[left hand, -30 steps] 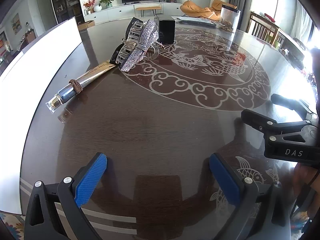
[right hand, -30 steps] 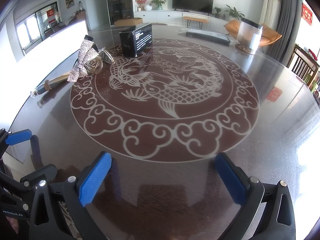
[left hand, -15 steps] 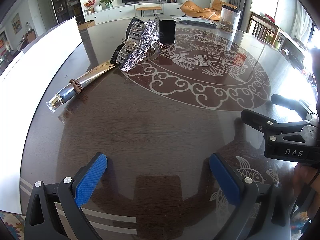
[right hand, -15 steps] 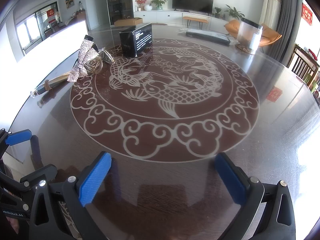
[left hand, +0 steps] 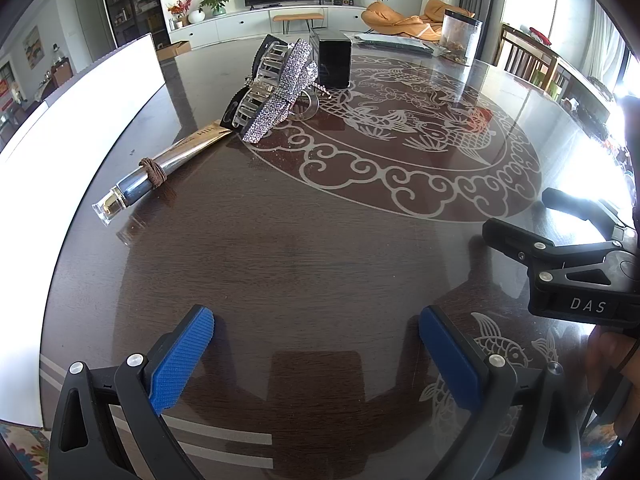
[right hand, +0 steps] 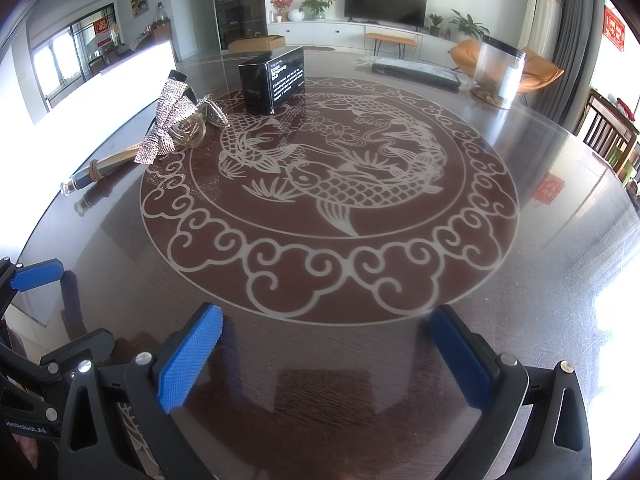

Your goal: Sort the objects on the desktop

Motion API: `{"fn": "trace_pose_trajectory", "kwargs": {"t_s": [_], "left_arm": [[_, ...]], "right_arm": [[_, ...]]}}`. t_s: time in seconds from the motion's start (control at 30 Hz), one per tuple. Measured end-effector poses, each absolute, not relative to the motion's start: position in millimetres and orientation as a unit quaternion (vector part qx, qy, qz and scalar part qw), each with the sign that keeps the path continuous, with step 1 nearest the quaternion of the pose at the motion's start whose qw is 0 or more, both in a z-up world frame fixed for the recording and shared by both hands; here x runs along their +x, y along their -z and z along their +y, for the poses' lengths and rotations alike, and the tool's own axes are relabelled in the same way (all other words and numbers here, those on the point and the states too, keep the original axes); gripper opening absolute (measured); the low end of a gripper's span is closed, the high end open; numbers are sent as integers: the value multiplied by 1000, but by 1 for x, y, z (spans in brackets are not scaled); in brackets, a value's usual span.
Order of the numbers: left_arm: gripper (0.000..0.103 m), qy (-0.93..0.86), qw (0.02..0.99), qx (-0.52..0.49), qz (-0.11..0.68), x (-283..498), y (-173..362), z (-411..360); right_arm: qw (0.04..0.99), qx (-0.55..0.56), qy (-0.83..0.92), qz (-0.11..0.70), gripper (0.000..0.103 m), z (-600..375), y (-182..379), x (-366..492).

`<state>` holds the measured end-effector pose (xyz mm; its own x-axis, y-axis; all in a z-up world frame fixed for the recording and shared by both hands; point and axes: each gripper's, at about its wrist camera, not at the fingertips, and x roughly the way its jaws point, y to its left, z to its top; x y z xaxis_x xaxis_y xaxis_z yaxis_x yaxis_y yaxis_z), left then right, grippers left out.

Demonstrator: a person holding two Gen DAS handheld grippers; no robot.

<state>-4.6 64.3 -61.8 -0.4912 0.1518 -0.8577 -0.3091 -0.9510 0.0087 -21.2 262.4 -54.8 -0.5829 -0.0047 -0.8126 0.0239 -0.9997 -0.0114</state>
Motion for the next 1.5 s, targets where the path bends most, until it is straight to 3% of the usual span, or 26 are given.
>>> {"fn": "trace_pose_trajectory", "kwargs": {"t_s": [0.53,0.77,0.9,1.13,1.5], "left_arm": [[103,-856,128,-494,81,-5,59,59],[103,-883,111,-446,-95,-9,31,-12],[103,-870,118,-453,-154,-24,32,-43],[103,-879,120,-462,10,-91,12,-47],[103,-849,141,-507,53,-151,52,-33]], "right_arm": [[8,457,890,11,103,262,55,-21],[8,457,890,11,103,262,55,-21],[8,457,890,11,103,262,55,-21],[8,457,889,11,103,263,55,-21],[8,457,889,11,103,262,55,-21]]}}
